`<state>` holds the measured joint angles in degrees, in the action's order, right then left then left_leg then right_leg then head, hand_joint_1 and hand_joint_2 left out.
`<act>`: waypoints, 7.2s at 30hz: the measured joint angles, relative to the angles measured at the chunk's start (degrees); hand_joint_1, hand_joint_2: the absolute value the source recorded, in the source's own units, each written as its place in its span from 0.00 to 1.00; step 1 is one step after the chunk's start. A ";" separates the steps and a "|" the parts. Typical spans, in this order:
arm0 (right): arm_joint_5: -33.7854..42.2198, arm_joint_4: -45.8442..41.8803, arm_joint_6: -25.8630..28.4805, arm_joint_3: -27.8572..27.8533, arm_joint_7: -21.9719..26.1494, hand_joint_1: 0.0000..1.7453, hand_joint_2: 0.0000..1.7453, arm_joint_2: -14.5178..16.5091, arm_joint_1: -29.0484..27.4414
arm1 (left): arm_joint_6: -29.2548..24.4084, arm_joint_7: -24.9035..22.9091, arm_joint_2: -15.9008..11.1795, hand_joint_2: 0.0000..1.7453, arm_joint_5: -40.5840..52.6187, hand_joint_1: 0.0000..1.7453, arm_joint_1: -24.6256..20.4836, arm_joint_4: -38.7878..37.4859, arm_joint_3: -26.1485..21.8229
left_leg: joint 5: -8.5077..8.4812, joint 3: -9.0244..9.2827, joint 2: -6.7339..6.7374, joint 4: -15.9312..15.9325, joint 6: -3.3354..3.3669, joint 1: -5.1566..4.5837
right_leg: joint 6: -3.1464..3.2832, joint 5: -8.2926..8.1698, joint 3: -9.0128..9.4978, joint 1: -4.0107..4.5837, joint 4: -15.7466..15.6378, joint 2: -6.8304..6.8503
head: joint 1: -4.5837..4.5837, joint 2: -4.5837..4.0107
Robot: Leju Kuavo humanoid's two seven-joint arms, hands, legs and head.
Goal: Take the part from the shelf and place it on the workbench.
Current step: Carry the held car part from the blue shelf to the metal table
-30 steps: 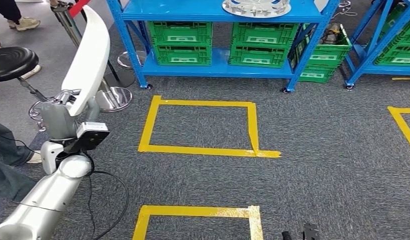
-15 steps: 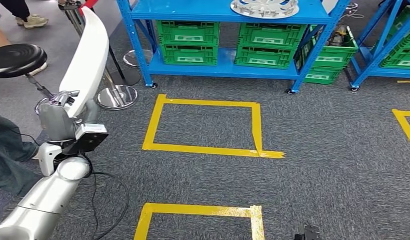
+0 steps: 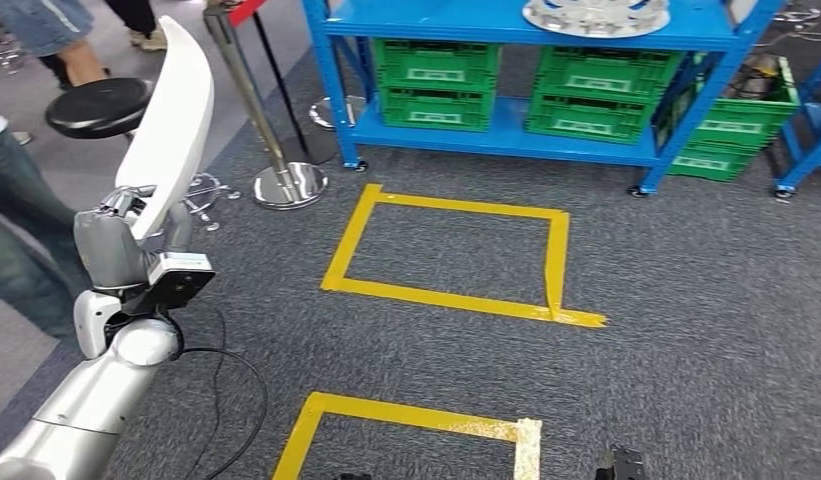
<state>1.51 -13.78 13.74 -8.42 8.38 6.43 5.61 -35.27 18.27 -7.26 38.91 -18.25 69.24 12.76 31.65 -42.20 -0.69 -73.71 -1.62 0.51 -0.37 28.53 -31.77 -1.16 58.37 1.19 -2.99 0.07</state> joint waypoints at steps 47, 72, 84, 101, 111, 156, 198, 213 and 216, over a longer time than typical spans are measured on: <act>-3.13 2.01 -3.93 -0.19 -15.54 0.00 0.00 -0.97 -3.96 | 1.54 0.16 2.58 1.00 -0.30 1.00 -5.38 -3.06 2.75 | -6.95 6.77 0.65 15.44 4.18 -1.09 | -2.06 8.07 -5.99 0.44 13.73 -0.79 | 0.05 0.00; -6.52 2.33 -2.64 -0.17 -15.61 0.00 0.00 -2.27 -3.72 | 1.14 -1.18 2.50 1.00 0.67 1.00 -5.40 -3.28 3.98 | -6.43 6.45 3.96 14.67 3.20 -1.90 | -1.34 1.23 0.42 0.91 0.42 6.01 | -0.79 0.00; -7.72 2.46 -2.51 -0.14 -16.67 0.00 0.00 -2.45 -3.88 | 0.84 -1.78 2.32 1.00 1.37 1.00 -5.31 -2.46 4.13 | -6.38 6.73 -5.33 14.50 3.65 -0.92 | -2.27 -0.56 -2.95 -0.11 2.74 -5.35 | -0.41 0.01; -8.96 2.55 -2.61 0.04 -17.12 0.00 0.00 -2.55 -3.67 | 0.94 -1.93 1.38 1.00 1.82 1.00 -5.37 -1.63 4.21 | -6.66 6.20 4.60 14.60 2.63 -1.96 | -1.00 1.13 0.84 0.86 0.10 5.24 | -1.27 0.01; -8.98 2.55 -2.74 0.09 -17.44 0.00 0.00 -2.52 -3.79 | 0.99 -1.94 1.50 1.00 1.88 1.00 -5.40 -1.29 4.22 | -6.98 7.24 -2.75 15.70 4.32 -0.83 | -2.48 5.24 -8.28 0.42 14.74 -1.32 | -0.59 0.00; -10.32 2.68 -2.49 0.00 -17.83 0.00 0.00 -2.68 -3.89 | 1.09 -1.98 1.45 1.00 2.08 1.00 -5.40 -1.23 4.23 | 0.27 -1.08 -0.07 -0.64 0.78 -0.02 | -0.17 -0.87 -2.12 -0.05 0.68 0.16 | -1.83 0.01; -11.35 2.70 -2.72 -0.02 -17.79 0.00 0.00 -2.48 -3.46 | 1.45 -2.61 1.22 1.00 2.42 1.00 -5.66 -1.61 4.30 | -6.73 6.06 2.09 14.93 3.65 -1.30 | -2.57 3.93 2.06 0.47 0.83 4.29 | -1.65 0.01; -11.33 2.73 -2.08 -1.06 -15.72 0.00 0.00 -2.41 -3.60 | 1.65 -2.81 1.33 1.00 2.43 1.00 -5.12 -1.60 4.32 | -4.67 6.40 -3.33 13.49 2.11 -0.75 | -0.91 -0.29 -2.26 -0.09 0.90 -2.17 | -1.46 0.02; -11.33 2.72 -2.05 -1.22 -15.63 0.00 0.00 -2.43 -3.75 | 1.66 -2.81 1.19 1.00 2.43 1.00 -5.24 -1.61 4.32 | -0.77 2.65 -0.91 5.35 1.17 -0.49 | -0.08 -0.07 -1.62 -0.22 0.65 -1.63 | -2.06 0.01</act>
<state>-9.81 -11.06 11.69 -9.64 -7.25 4.00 1.86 -33.62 15.45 -6.07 41.33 -23.49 67.64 17.09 30.89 -39.55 -1.60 -68.36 -0.45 0.02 -0.45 28.46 -33.39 -1.38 59.02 -0.44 -5.05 0.08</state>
